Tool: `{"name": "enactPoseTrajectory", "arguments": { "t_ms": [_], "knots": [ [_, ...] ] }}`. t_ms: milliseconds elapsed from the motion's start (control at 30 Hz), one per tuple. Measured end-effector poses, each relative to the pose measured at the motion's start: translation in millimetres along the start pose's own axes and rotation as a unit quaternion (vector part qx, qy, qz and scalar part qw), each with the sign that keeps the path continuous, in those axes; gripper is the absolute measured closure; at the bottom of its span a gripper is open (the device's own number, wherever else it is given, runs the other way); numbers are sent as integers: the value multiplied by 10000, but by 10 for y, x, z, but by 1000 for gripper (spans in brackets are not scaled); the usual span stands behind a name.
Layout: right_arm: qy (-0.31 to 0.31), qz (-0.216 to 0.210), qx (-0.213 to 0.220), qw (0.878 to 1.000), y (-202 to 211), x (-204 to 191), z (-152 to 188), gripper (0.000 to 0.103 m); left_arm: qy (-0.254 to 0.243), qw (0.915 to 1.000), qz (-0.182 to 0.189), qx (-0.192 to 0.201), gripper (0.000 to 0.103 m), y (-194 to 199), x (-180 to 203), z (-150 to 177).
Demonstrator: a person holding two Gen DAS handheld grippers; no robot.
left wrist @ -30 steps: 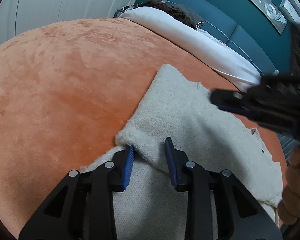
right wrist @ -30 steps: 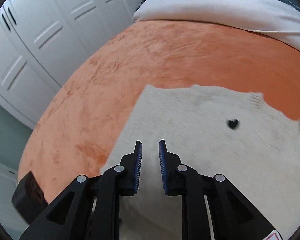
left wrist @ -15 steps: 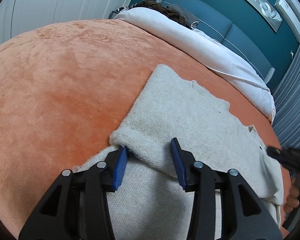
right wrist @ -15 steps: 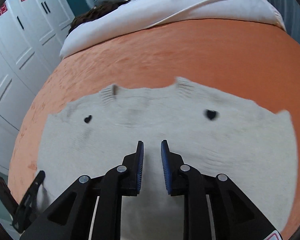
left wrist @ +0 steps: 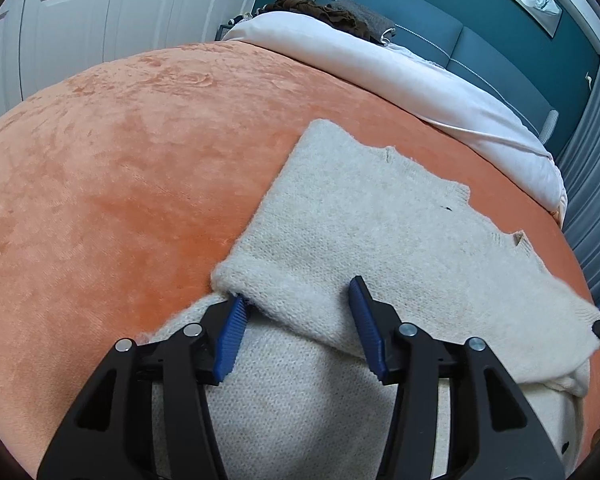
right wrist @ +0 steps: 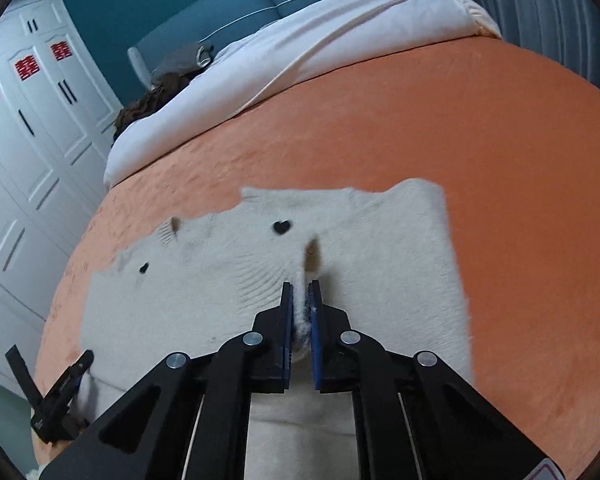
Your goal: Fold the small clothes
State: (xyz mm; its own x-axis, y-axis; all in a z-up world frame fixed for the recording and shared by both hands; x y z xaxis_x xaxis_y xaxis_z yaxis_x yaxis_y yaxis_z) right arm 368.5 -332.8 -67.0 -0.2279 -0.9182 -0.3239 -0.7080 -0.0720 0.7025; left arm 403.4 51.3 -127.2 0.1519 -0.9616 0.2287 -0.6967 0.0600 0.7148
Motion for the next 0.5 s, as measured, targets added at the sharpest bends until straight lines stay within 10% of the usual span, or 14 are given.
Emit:
{"name": "enactPoseTrajectory", "arguments": {
  "t_ms": [100, 300, 400, 500],
  "knots": [
    [96, 340, -639, 9973, -253, 210, 229, 97, -91, 9999, -78, -2, 52, -16, 17, 8],
    [-208, 73, -615, 9979, -301, 284, 344, 98, -140, 9998, -121, -64, 52, -23, 22, -8],
    [-679, -80, -529, 9963, 64, 252, 278, 88, -288, 9990, -71, -325, 50, 50, 44, -40],
    [-337, -14, -311, 9989, 741, 171, 429, 83, -631, 9965, -213, -514, 26, 404, -79, 46]
  ]
}}
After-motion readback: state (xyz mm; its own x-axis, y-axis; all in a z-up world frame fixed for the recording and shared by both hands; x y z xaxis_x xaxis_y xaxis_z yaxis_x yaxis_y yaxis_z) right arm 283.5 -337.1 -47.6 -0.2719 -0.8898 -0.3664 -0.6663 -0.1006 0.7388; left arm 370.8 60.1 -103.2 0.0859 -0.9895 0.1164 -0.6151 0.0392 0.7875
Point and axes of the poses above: each gripper's, at about its wrist camera, not at the fingertips, and y roughly against the way its jaws point, x to its right, z to its underside, the point moved 9 cm from there along -y, roughly the way its jaws point, and after that the axes turned 6 degrees about -z, right-handed, at the moved point
